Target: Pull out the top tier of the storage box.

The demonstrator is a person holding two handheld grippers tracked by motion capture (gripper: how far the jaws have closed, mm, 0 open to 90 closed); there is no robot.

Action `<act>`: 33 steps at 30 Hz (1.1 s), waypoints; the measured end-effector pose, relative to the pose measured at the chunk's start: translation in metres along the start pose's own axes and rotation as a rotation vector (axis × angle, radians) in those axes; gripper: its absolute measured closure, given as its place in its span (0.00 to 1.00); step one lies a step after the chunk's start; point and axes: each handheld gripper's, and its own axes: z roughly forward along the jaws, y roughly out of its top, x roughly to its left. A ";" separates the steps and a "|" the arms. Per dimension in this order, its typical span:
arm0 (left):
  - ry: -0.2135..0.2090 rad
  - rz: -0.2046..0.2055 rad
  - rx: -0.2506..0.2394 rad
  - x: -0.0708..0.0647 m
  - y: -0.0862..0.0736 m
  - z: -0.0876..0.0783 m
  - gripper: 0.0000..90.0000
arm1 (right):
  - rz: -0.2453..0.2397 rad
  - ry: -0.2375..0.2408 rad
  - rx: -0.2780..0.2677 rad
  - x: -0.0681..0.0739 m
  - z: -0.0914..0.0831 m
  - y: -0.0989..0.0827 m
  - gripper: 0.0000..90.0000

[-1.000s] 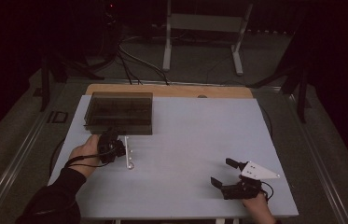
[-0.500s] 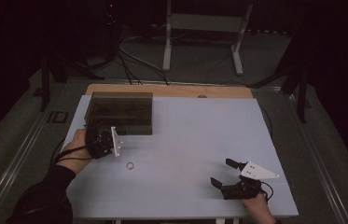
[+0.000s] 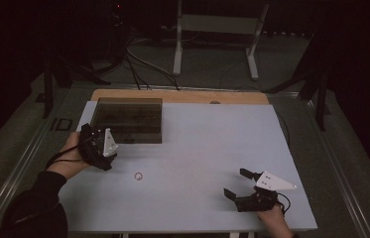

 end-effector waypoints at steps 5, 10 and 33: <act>-0.069 -0.011 -0.073 0.013 -0.004 -0.003 0.01 | 0.005 0.000 0.003 0.000 0.000 0.000 0.06; -0.141 -0.043 -0.134 0.026 -0.005 -0.007 0.03 | 0.004 -0.002 0.002 -0.001 0.000 -0.001 0.06; -0.370 -0.080 -0.248 0.057 -0.006 0.003 0.05 | 0.009 0.002 0.015 -0.001 0.002 -0.002 0.06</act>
